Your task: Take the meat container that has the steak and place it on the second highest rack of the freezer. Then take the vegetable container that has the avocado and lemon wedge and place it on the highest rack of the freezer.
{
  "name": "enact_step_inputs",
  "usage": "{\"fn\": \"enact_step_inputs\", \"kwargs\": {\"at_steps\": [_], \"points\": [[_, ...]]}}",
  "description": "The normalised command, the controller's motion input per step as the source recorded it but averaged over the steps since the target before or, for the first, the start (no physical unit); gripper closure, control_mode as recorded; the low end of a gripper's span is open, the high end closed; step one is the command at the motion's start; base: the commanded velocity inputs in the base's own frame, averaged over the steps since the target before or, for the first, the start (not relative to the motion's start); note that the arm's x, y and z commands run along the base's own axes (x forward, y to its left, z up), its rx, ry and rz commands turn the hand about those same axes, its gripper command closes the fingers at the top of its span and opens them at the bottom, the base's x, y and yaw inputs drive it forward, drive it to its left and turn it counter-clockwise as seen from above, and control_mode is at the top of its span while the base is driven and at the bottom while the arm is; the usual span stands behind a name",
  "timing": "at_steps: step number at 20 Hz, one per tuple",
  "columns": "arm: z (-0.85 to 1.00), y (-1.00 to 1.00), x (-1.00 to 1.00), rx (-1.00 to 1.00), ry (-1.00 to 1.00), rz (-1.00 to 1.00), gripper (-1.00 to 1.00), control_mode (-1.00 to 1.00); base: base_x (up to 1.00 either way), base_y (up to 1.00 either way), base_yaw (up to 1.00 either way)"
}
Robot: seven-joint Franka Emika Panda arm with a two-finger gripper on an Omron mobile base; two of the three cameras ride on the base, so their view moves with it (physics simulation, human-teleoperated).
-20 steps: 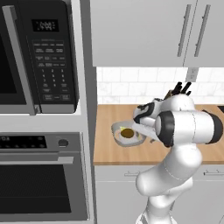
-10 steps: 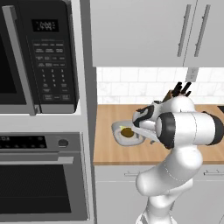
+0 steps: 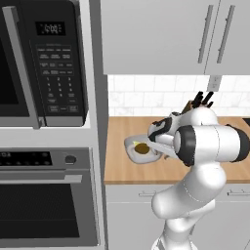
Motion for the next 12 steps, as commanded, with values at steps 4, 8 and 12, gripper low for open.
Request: {"fn": "enact_step_inputs", "kwargs": {"at_steps": [4,8,12], "points": [[0.0,0.0,0.0,0.0,0.0,0.0,1.0,-1.0,0.0,0.0,0.0],[0.0,0.0,0.0,0.0,0.0,0.0,1.0,-1.0,0.0,0.0,0.0],[0.0,0.0,-0.11,0.0,-0.03,0.0,1.0,-1.0,0.0,0.0,0.0]]}}
